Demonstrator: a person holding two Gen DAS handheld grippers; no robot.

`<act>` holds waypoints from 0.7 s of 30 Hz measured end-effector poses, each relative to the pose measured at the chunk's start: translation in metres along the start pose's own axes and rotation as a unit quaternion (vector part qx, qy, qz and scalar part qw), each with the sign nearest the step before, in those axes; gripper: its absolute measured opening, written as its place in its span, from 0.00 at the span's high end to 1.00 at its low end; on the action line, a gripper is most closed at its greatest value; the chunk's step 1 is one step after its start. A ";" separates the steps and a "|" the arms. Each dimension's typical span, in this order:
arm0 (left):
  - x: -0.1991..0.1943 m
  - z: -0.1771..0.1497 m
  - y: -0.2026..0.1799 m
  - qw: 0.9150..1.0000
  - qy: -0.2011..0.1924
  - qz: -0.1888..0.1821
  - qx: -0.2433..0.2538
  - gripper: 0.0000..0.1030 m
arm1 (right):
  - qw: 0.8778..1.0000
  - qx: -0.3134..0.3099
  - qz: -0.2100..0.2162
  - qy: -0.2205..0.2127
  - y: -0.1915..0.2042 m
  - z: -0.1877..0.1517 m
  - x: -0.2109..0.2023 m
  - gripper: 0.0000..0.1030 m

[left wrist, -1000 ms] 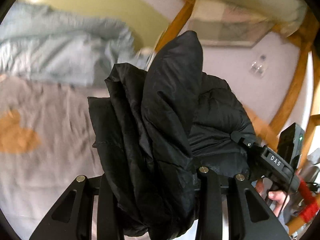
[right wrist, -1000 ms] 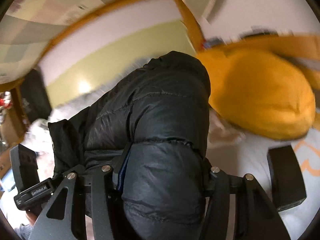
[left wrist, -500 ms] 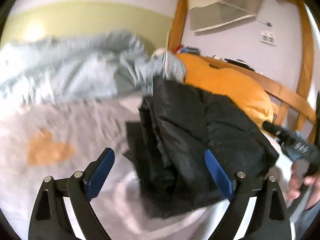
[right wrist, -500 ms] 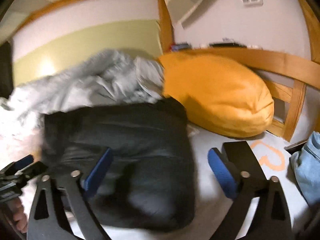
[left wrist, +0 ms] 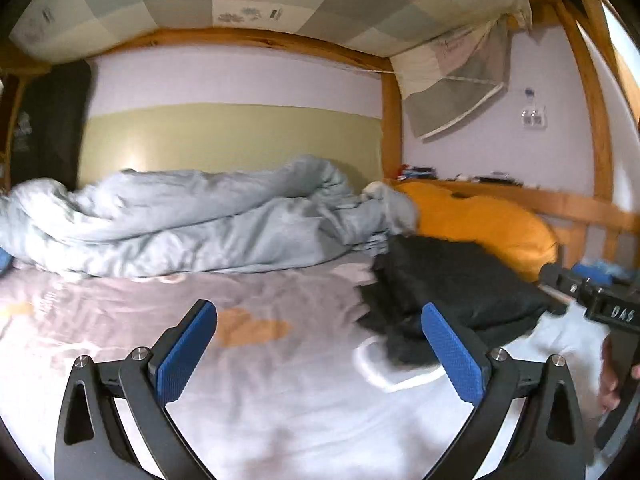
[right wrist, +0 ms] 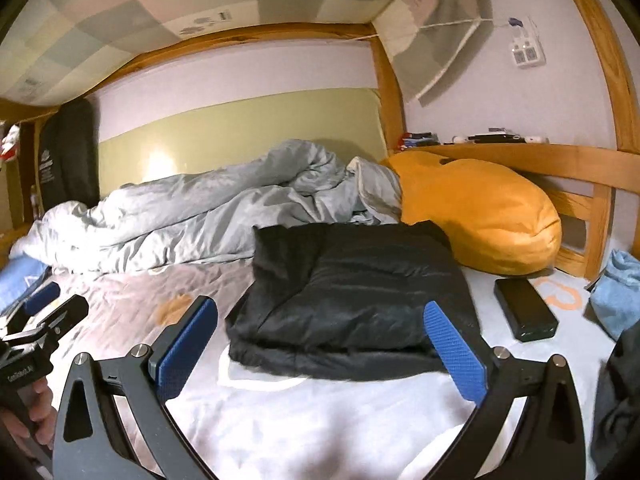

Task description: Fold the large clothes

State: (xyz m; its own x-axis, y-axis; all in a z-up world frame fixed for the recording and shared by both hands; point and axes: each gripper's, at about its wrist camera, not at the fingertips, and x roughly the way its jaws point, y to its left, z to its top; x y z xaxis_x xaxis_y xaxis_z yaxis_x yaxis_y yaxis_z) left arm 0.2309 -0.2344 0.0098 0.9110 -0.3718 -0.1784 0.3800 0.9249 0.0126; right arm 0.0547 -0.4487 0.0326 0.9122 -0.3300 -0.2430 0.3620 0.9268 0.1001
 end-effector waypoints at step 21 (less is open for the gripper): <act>0.016 -0.041 0.018 0.999 0.020 0.028 -0.017 0.00 | 0.998 -0.056 -0.024 0.025 0.035 -0.057 0.032 0.00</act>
State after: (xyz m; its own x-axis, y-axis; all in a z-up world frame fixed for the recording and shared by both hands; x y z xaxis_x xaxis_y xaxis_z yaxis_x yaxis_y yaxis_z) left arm 0.2459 -0.2206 -0.0335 0.9233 -0.3160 -0.2184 0.3218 0.9468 -0.0097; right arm 0.0852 -0.4167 -0.0268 0.8830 -0.3673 -0.2922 0.3780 0.9256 -0.0210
